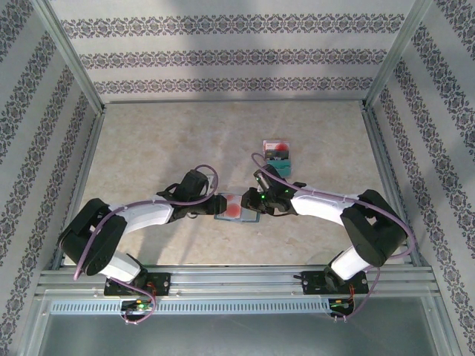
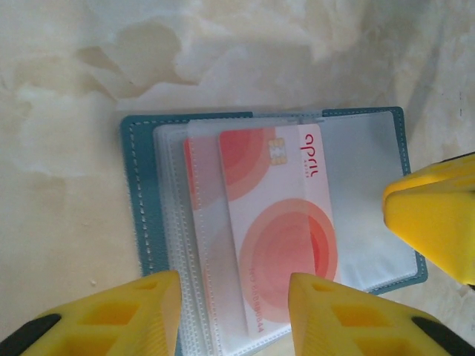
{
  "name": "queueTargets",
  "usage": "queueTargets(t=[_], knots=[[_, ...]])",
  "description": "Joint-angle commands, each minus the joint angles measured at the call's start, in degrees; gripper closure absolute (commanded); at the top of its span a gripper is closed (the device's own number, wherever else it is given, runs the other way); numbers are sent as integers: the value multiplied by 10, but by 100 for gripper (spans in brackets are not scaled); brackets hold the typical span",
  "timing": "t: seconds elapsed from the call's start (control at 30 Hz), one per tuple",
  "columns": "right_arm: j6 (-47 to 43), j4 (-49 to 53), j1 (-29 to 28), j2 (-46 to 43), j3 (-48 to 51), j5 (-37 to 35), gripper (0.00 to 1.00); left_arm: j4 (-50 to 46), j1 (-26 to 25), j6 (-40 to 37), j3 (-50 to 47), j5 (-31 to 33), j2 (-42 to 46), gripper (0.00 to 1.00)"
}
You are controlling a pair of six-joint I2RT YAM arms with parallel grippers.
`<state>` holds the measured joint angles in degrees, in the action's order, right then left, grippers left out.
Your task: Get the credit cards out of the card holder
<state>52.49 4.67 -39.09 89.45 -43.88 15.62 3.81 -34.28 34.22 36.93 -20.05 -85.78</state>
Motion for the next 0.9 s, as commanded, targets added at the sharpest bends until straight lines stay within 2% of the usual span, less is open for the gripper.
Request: queueTargets(t=[0.0, 0.47, 0.87], knots=[[10, -31, 1, 10, 11, 19, 71, 46, -10, 24, -12, -15, -9, 61], [22, -88, 2, 52, 23, 47, 72, 65, -13, 46, -34, -23, -20, 69], [31, -131, 4, 59, 33, 70, 77, 85, -13, 64, -35, -39, -44, 76]])
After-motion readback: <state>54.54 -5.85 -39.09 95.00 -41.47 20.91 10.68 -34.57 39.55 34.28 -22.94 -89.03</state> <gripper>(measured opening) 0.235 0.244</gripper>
